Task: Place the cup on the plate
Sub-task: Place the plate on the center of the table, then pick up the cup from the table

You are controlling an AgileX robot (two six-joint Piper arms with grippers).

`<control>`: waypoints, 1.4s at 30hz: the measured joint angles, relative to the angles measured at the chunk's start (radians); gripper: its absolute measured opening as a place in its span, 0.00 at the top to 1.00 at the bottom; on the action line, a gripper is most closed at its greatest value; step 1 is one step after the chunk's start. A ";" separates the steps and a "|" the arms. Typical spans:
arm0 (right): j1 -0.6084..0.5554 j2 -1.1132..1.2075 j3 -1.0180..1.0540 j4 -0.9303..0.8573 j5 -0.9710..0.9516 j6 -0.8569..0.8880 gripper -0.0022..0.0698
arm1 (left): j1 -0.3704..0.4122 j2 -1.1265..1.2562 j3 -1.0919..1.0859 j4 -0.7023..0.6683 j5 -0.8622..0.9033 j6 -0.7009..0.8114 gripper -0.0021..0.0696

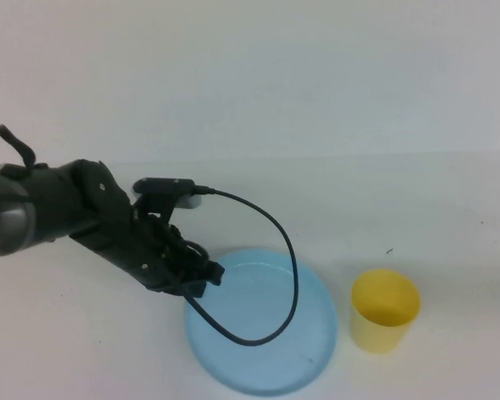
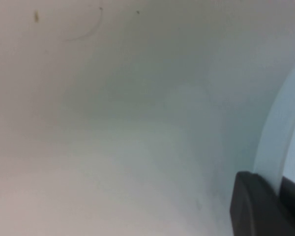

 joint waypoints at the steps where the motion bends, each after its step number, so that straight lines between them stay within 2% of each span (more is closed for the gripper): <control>1: 0.000 0.000 0.000 0.002 0.000 0.000 0.45 | -0.005 0.008 0.000 -0.002 -0.008 -0.003 0.96; 6: 0.000 0.000 0.000 0.013 0.000 0.014 0.45 | -0.024 0.018 0.000 -0.006 -0.050 -0.005 0.93; 9: 0.000 0.000 0.000 0.013 0.000 0.016 0.45 | -0.024 0.018 -0.002 -0.006 -0.067 -0.005 0.81; 14: 0.000 0.018 -0.005 -0.015 0.009 0.036 0.44 | -0.012 -0.006 -0.008 -0.006 -0.056 -0.021 0.54; 16: 0.000 0.047 -0.023 -0.039 0.032 0.052 0.44 | 0.000 -0.046 -0.008 -0.006 -0.050 -0.021 0.49; 20: 0.007 0.142 -0.100 -0.059 0.083 0.079 0.44 | 0.020 -0.184 -0.008 0.014 -0.045 -0.007 0.46; 25: 0.086 0.296 -0.239 -0.136 0.094 0.150 0.44 | 0.024 -0.443 -0.008 0.085 -0.026 -0.005 0.49; 31: 0.266 0.512 -0.428 -0.389 0.094 0.306 0.44 | 0.020 -0.741 0.043 0.156 -0.013 -0.005 0.58; 34: 0.323 0.621 -0.503 -0.479 0.093 0.366 0.44 | 0.020 -0.837 0.134 0.202 -0.013 -0.005 0.70; 37: 0.352 0.737 -0.575 -0.507 0.093 0.404 0.44 | 0.020 -0.903 0.250 0.266 -0.017 -0.005 0.89; 42: 0.389 0.893 -0.671 -0.543 0.093 0.424 0.44 | 0.020 -1.019 0.456 0.312 -0.143 -0.005 0.96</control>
